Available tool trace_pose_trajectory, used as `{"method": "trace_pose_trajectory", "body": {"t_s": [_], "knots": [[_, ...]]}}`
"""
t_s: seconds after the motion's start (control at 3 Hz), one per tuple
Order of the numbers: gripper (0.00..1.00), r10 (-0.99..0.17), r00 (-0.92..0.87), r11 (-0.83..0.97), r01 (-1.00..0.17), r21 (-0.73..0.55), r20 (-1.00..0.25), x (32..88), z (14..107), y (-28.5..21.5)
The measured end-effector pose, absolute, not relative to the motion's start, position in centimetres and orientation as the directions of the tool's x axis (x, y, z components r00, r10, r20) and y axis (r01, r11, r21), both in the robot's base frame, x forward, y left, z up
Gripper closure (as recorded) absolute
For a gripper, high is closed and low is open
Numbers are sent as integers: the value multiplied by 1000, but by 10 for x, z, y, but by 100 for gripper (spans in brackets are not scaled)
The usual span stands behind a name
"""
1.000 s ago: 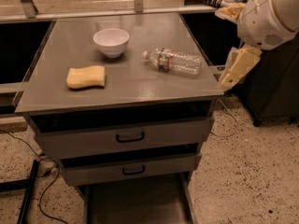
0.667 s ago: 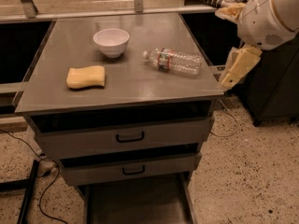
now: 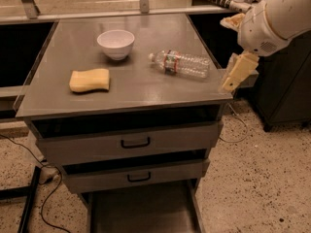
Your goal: Place water bottle into bottom drawer
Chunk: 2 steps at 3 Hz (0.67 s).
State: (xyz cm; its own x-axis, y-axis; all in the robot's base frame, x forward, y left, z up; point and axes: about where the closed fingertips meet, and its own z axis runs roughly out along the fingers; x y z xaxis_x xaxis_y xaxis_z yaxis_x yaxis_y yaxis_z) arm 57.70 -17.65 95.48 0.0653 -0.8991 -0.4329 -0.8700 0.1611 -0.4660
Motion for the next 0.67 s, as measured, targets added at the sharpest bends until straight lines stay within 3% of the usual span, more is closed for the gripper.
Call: {"method": "trace_pose_trajectory", "body": {"t_s": [0.67], "knots": [[0, -869, 3, 227, -886, -404, -495, 639, 918, -181]]}}
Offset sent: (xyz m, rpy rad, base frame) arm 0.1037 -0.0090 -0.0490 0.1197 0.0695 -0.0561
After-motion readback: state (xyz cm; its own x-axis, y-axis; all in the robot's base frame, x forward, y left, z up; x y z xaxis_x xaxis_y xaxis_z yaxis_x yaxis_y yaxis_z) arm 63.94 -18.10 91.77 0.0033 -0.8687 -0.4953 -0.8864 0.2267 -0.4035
